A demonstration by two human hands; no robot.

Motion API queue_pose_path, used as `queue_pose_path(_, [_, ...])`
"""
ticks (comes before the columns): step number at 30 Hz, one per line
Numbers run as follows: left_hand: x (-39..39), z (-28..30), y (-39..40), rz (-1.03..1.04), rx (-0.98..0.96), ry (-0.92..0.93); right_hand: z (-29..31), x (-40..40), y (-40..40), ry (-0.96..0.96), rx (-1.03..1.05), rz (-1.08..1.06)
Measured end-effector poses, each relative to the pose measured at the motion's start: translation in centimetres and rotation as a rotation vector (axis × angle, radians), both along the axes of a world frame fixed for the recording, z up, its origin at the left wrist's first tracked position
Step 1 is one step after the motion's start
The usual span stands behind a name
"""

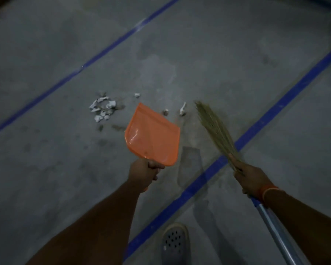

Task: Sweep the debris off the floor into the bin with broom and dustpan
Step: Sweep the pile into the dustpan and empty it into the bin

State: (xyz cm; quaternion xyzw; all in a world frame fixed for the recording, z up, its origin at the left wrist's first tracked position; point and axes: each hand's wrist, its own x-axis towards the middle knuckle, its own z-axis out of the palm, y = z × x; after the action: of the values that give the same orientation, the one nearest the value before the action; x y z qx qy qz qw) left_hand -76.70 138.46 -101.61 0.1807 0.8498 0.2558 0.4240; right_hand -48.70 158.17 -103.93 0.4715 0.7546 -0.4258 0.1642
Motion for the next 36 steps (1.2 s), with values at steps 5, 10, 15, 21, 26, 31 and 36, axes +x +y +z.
queue_pose_path(5, [-6.9, -3.1, -5.0, 0.053, -0.016, -0.018, -5.0, -9.7, -0.8, -0.016, 0.014, 0.063])
queue_pose_path(10, [-11.9, -5.6, -8.2, 0.05, -0.028, -0.017, -6.5, -16.8, -3.7, -0.035, 0.014, 0.225])
queue_pose_path(15, [-15.0, -4.7, -9.7, 0.111, 0.055, -0.062, -2.7, -17.8, -7.4, 0.01, -0.023, 0.181])
queue_pose_path(21, [-18.3, -2.2, -13.5, 0.096, 0.062, -0.061, 2.3, -15.1, -12.7, -0.002, -0.071, -0.066])
queue_pose_path(26, [-21.9, 1.0, -18.4, -0.036, 0.056, -0.078, 4.1, -14.0, -20.9, -0.07, -0.082, -0.184])
queue_pose_path(31, [-26.6, 2.3, -23.5, -0.147, 0.04, -0.082, 1.6, -14.6, -33.1, -0.165, -0.166, -0.396])
queue_pose_path(36, [-32.4, 0.2, -26.9, -0.253, -0.02, -0.11, -0.7, -22.1, -42.5, -0.106, -0.293, -0.502])
